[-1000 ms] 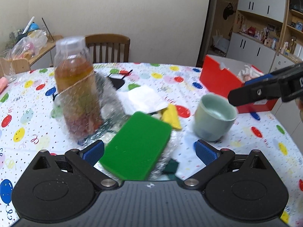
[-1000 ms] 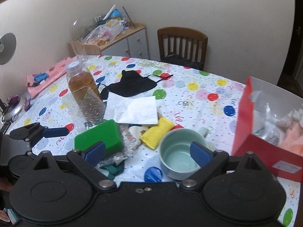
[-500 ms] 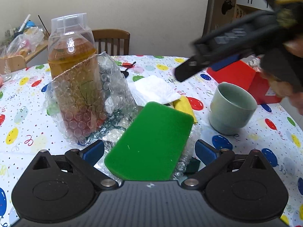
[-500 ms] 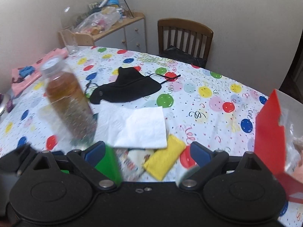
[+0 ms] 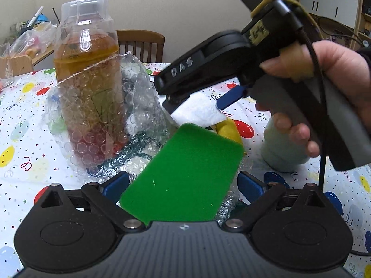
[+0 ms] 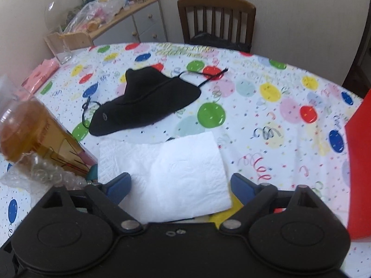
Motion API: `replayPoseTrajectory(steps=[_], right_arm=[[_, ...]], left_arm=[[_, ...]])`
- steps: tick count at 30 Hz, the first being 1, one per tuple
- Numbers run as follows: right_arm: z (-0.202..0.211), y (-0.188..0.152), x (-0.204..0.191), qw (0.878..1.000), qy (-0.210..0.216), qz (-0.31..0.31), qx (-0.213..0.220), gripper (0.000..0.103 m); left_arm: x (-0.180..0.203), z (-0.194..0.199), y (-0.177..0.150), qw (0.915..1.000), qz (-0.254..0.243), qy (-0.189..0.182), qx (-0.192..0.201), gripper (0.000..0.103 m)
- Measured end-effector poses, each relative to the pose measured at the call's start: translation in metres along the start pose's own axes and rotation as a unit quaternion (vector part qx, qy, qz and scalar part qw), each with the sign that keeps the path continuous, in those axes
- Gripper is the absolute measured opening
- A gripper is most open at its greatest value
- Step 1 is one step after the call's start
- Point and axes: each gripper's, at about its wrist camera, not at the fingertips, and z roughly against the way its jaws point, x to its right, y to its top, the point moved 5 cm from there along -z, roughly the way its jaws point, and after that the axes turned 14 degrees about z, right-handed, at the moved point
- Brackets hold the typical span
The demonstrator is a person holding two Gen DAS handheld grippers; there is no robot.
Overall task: Organize soft objects
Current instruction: 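Grasp the green sponge with the left gripper while the right grasps the white tissue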
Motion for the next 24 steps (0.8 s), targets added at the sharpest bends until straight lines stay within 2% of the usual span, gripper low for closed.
replayPoseTrajectory(steps=[6,12,20,24], right_arm=[[-0.01,-0.001,-0.007,1.0,0.005,0.006,-0.01,0.076],[-0.006,-0.004,0.0,1.0,-0.008,0.006,-0.006,0.051],[0.003,-0.005,0.003,1.0,-0.017,0.01,0.007,0.006],[0.013,-0.004,0.0,0.999,-0.018,0.019,0.021,0.002]], left_arm=[[0.0,-0.003,0.003,1.0,0.007,-0.002,-0.003,0.093],[0.002,-0.003,0.003,1.0,0.005,0.001,-0.005,0.089],[0.007,0.0,0.004,1.0,0.003,0.006,0.0,0.083],[0.009,0.003,0.005,1.0,0.003,0.005,0.003,0.082]])
